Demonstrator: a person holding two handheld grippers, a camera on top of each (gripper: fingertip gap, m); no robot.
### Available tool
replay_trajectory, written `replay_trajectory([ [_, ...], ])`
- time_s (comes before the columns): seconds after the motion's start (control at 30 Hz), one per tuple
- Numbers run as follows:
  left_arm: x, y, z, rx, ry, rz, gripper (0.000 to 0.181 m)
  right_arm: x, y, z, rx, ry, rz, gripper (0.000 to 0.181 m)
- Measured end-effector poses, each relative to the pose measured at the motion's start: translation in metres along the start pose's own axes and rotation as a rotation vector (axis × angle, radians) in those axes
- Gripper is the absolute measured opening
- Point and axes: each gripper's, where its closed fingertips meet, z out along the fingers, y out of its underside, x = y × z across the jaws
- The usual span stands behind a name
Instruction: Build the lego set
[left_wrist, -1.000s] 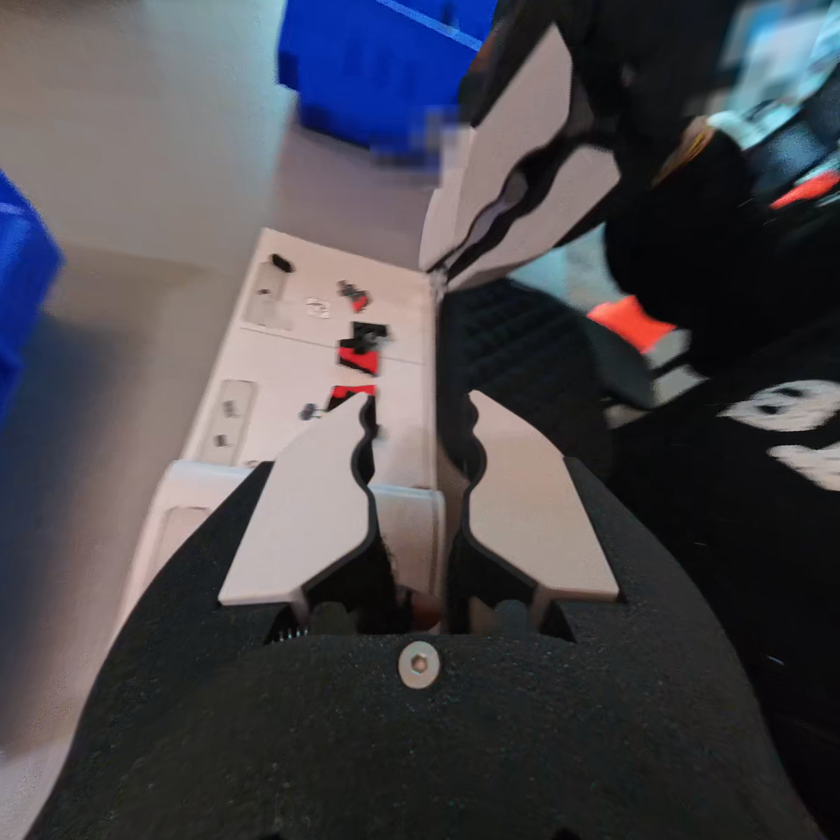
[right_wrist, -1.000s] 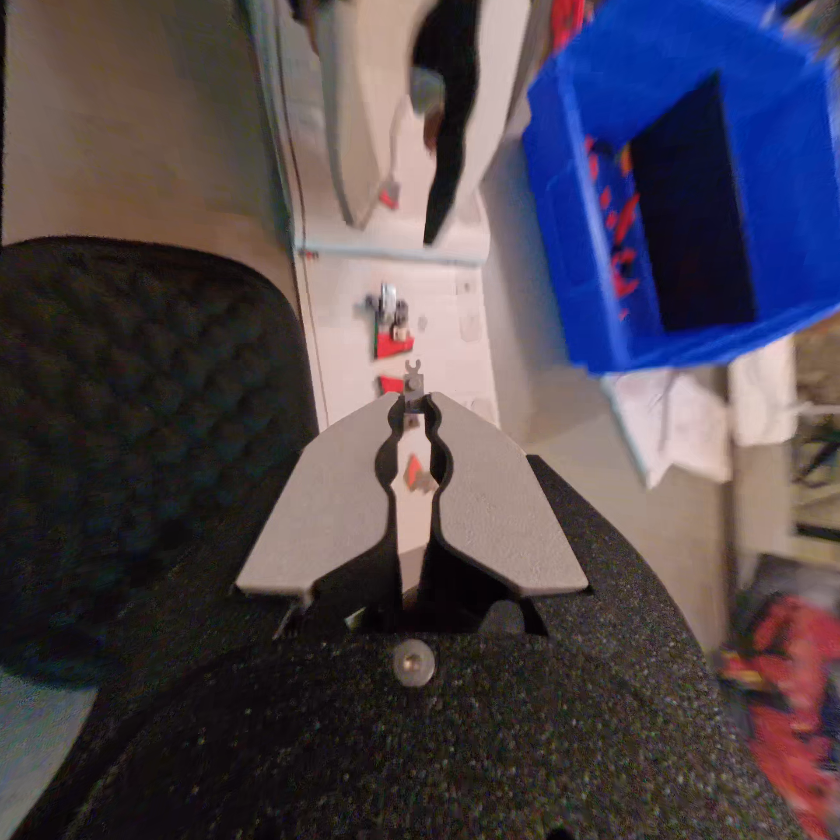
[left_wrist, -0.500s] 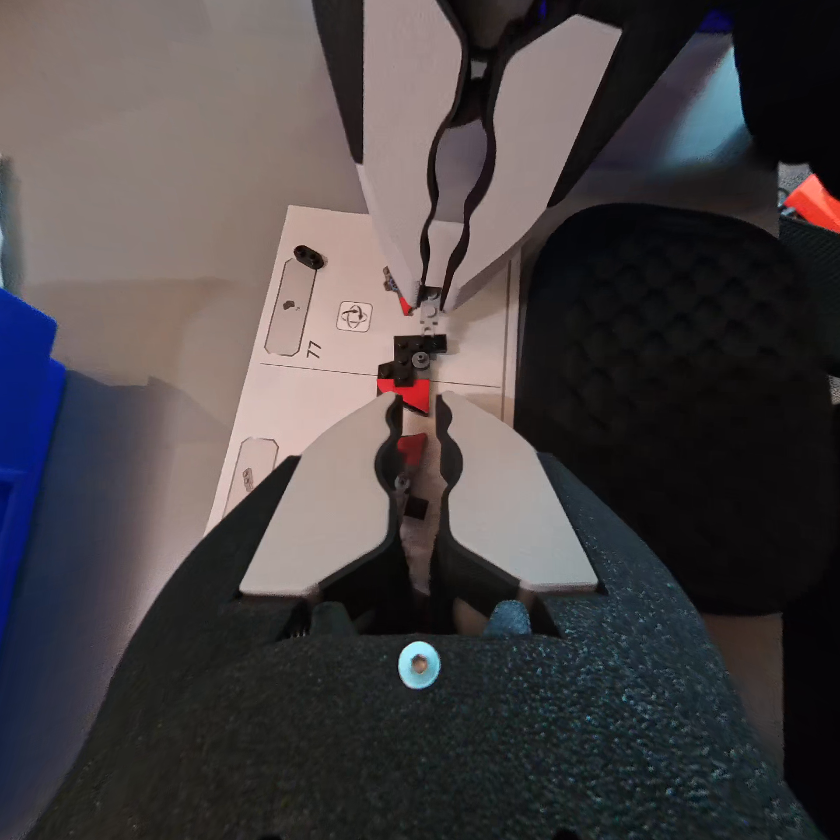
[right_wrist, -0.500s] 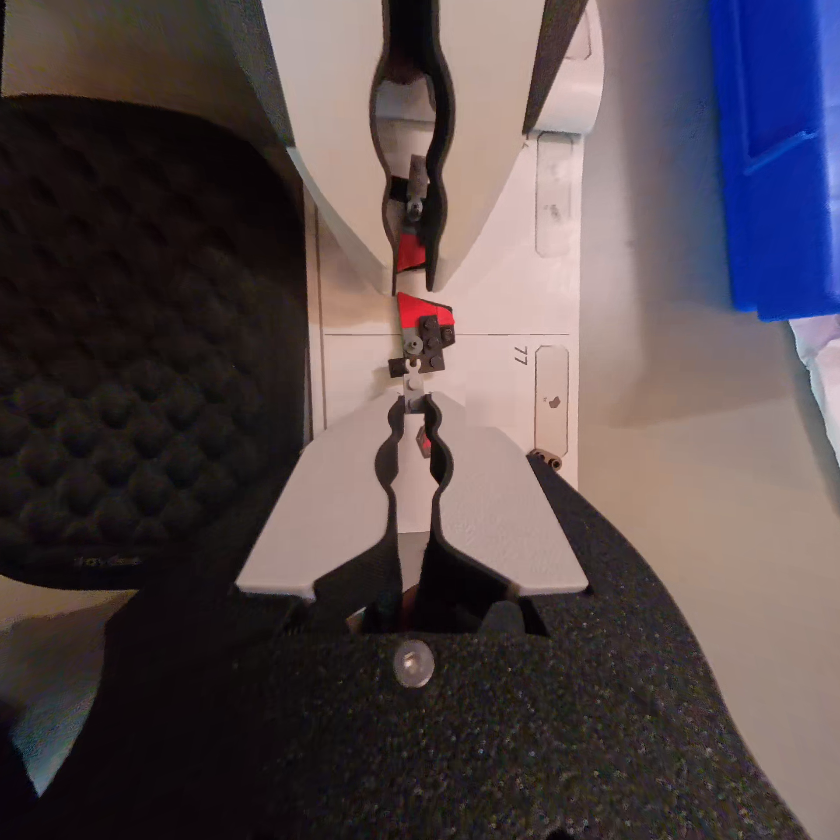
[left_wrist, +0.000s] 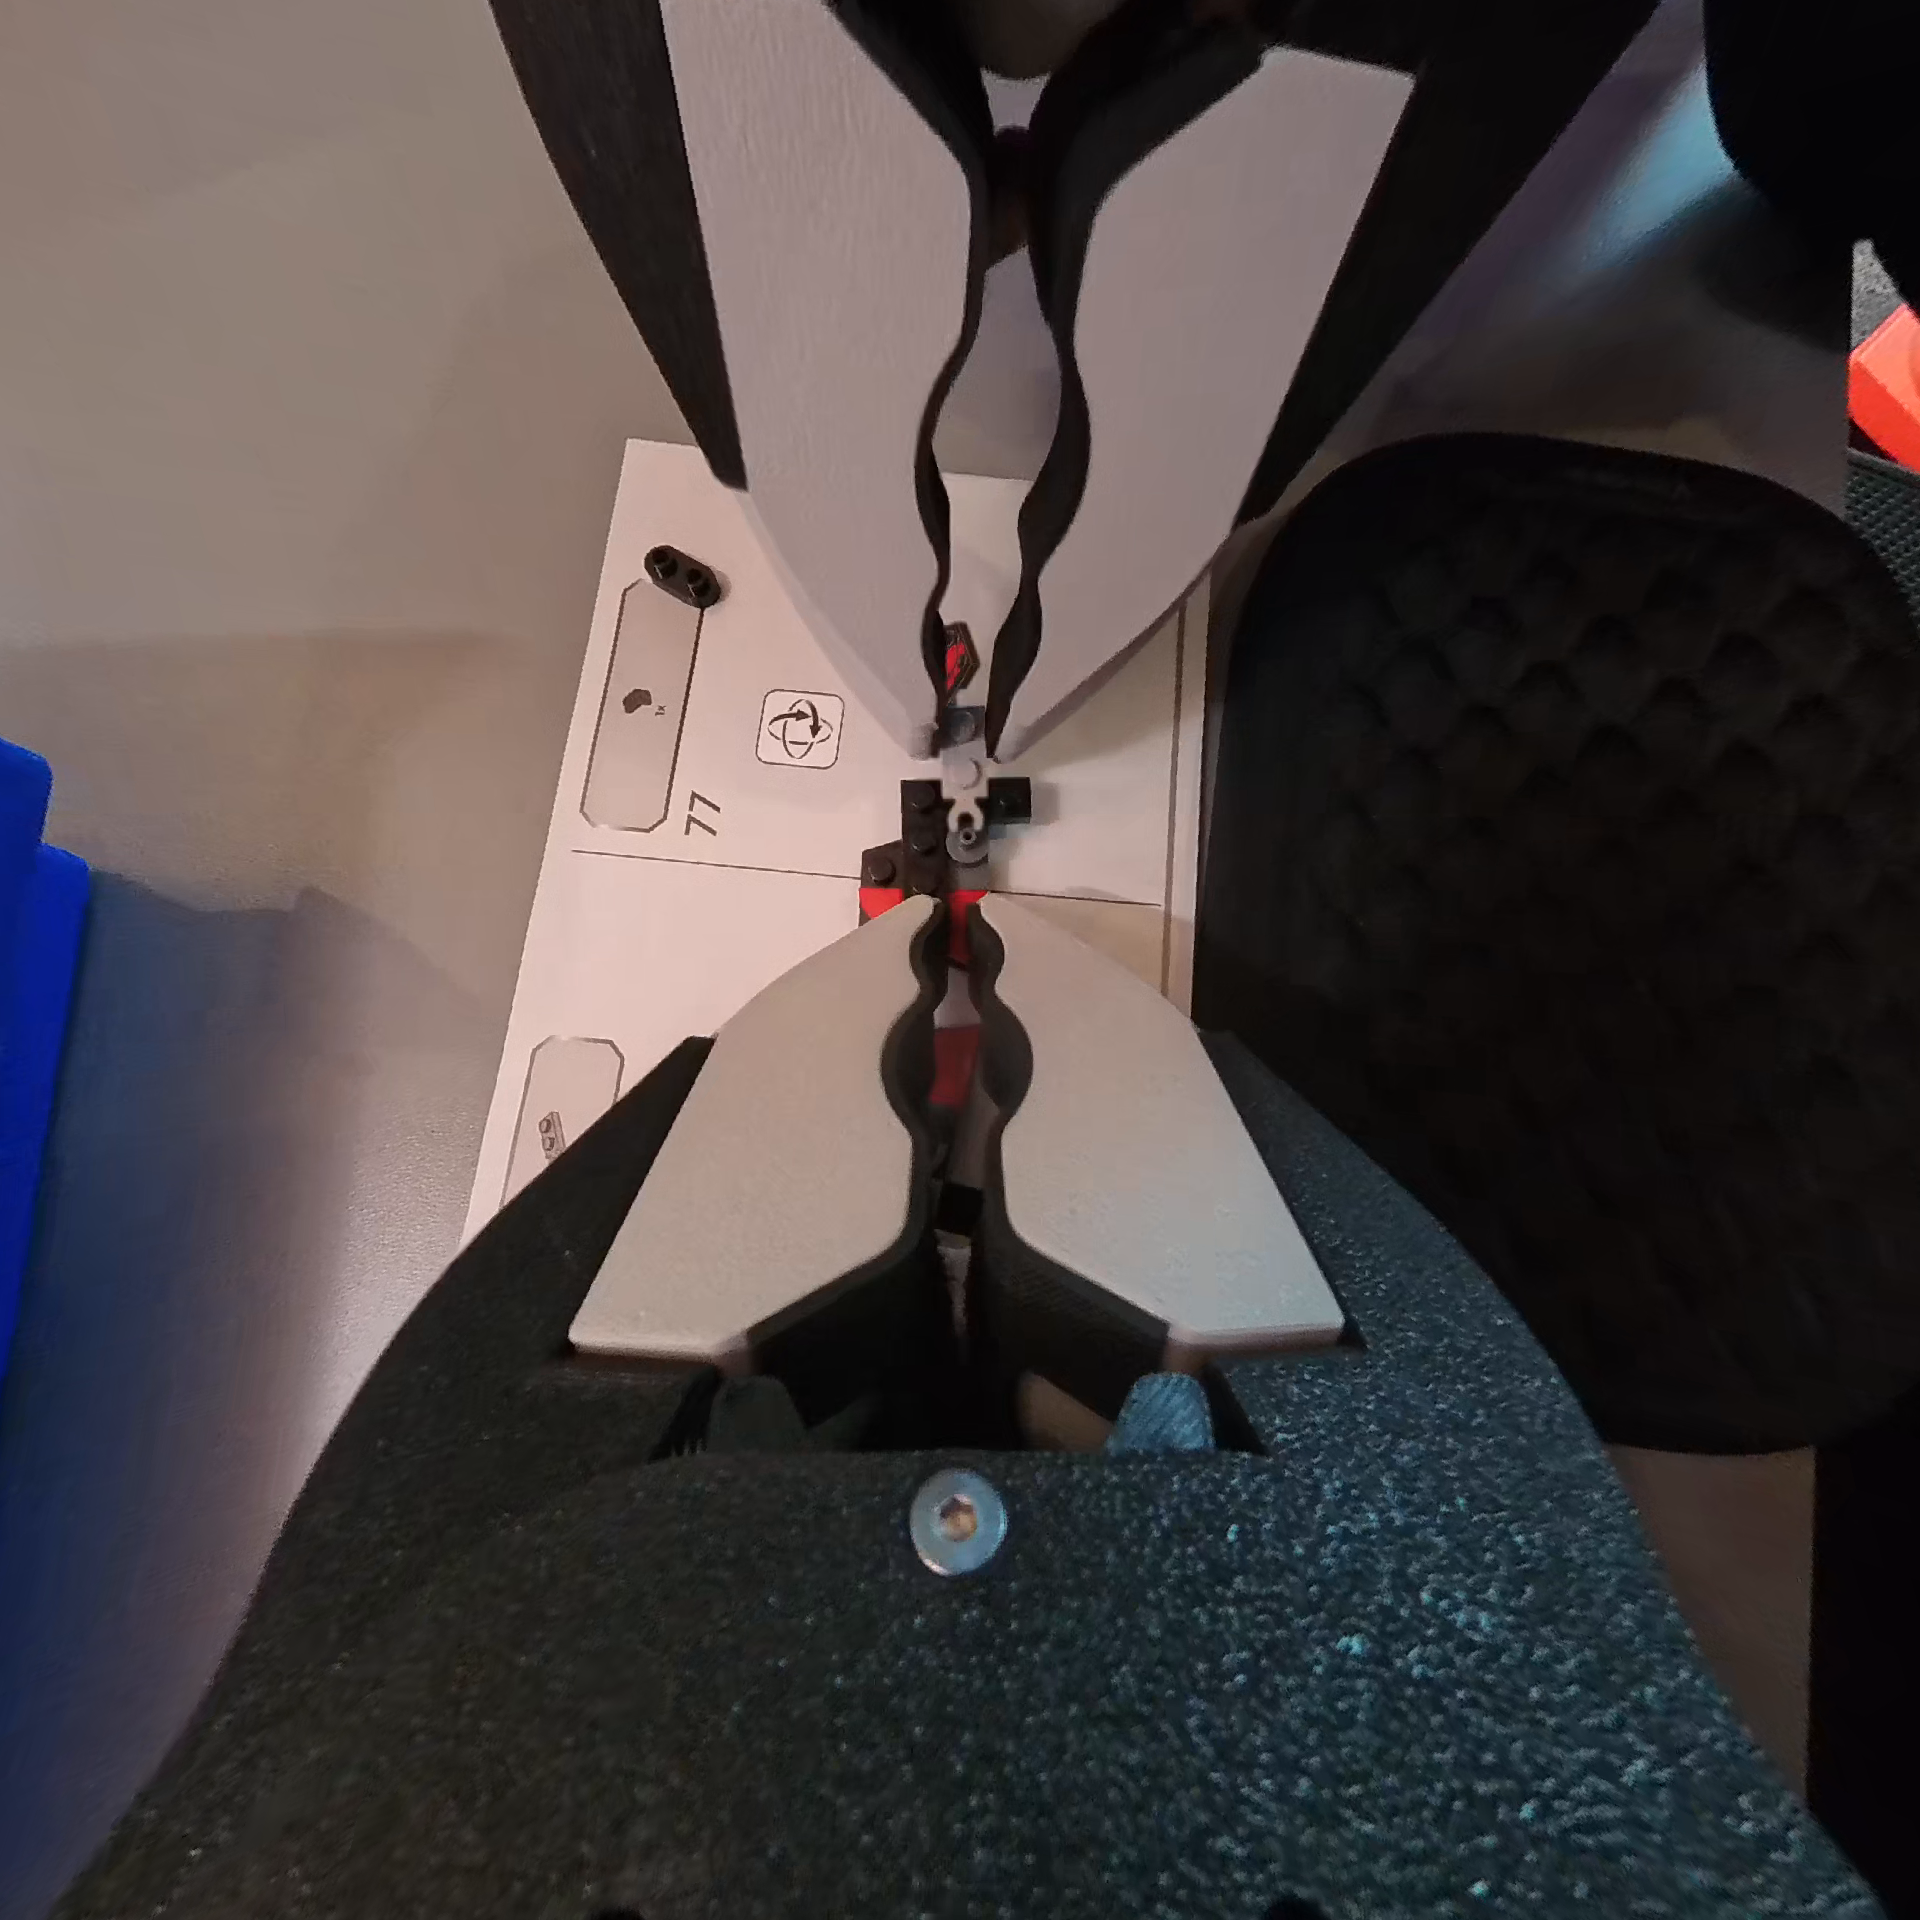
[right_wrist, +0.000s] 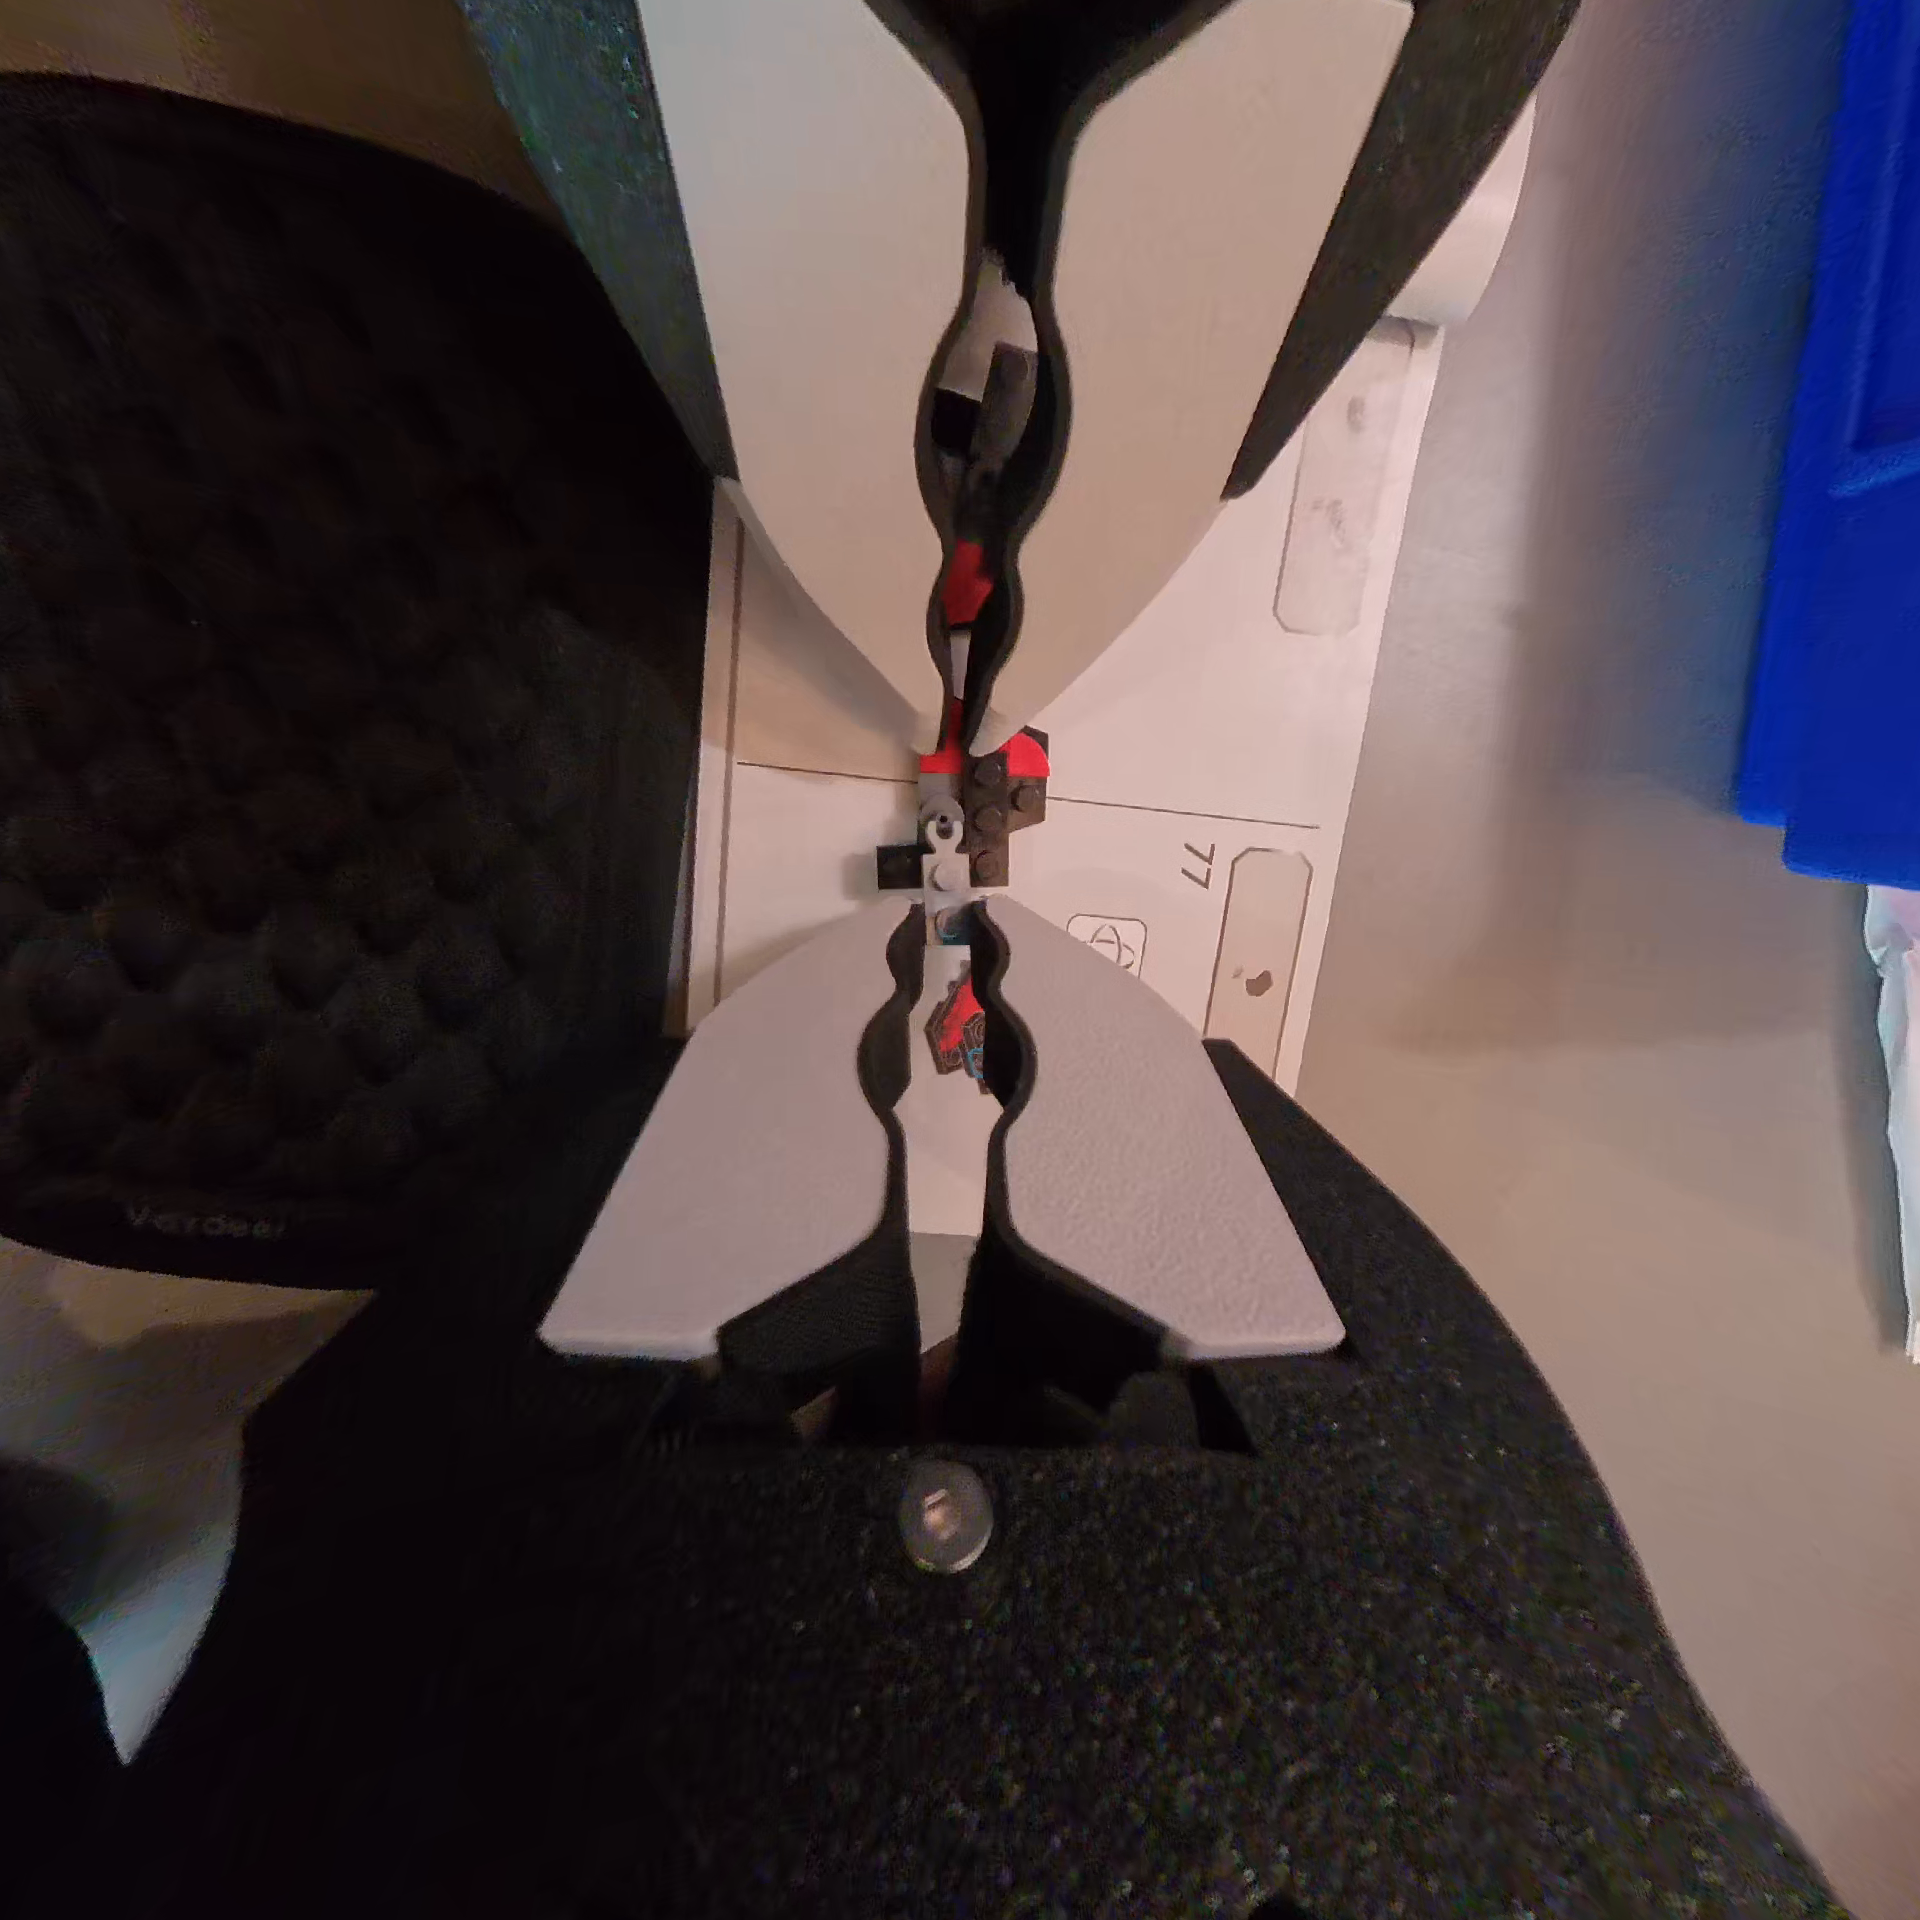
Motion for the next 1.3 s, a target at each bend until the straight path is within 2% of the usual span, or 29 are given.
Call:
replay_trajectory([
  [0.23,0.0005,0.0001,0.0002,0.002,-0.001,-0.003,0.0,0.0,0.0006,0.0005,-0.072,0.001,-0.003,0.008],
  [0.7,0.0003,0.0003,0.0006,0.021,0.01,-0.048,0.0,0.0005,0.0014,0.0027,-0.092,0.067,-0.018,0.008],
  [1.0,0.0007,0.0005,0.0005,0.023,0.017,-0.046,0.0,0.0017,-0.0006,-0.0003,0.054,0.092,0.031,0.008],
  [1.3,0.0007,0.0003,0.0006,0.023,0.014,-0.042,0.0,0.0001,0.0008,0.0027,0.021,0.067,0.008,0.008],
])
